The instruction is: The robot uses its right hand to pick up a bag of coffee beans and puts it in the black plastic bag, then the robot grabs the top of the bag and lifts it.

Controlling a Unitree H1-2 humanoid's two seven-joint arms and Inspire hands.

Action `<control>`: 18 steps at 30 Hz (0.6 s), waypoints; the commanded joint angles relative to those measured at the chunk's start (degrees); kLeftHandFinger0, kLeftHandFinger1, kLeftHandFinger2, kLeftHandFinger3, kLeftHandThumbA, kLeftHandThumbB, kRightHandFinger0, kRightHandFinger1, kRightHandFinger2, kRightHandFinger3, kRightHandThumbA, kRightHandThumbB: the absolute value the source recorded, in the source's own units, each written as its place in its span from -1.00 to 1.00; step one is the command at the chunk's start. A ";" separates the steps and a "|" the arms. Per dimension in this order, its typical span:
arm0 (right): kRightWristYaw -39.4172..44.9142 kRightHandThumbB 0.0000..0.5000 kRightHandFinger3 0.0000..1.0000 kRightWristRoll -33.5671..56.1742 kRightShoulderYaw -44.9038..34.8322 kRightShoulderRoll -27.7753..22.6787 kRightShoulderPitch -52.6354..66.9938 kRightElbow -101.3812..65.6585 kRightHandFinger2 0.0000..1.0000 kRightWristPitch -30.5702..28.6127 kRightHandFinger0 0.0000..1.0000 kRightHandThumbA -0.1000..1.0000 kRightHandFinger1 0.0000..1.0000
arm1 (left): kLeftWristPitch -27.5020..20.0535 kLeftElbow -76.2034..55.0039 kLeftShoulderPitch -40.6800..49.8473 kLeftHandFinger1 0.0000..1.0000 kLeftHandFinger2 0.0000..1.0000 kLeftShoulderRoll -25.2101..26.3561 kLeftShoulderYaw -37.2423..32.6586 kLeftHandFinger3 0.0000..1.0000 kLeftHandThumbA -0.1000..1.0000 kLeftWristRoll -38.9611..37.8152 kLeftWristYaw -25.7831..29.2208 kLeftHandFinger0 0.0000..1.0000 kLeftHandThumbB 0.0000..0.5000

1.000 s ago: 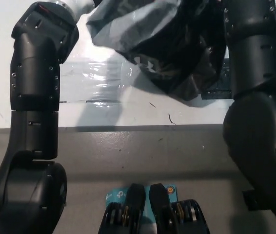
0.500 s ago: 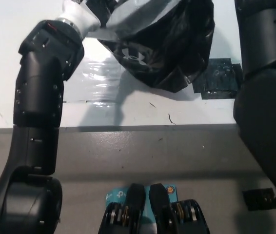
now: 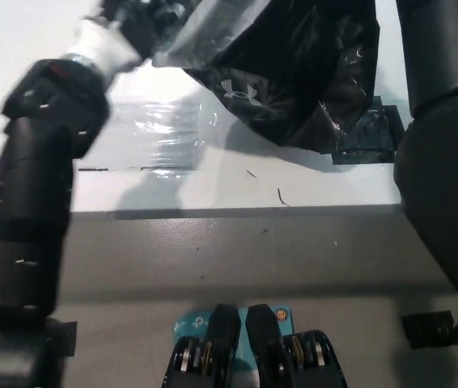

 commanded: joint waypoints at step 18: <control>4.23 -0.93 1.00 0.45 5.02 -0.40 -12.58 -4.93 0.54 -0.55 -1.00 -1.00 -0.60 | -5.54 -34.57 1.31 0.99 1.00 27.14 20.74 1.00 0.59 17.53 -7.55 0.84 0.26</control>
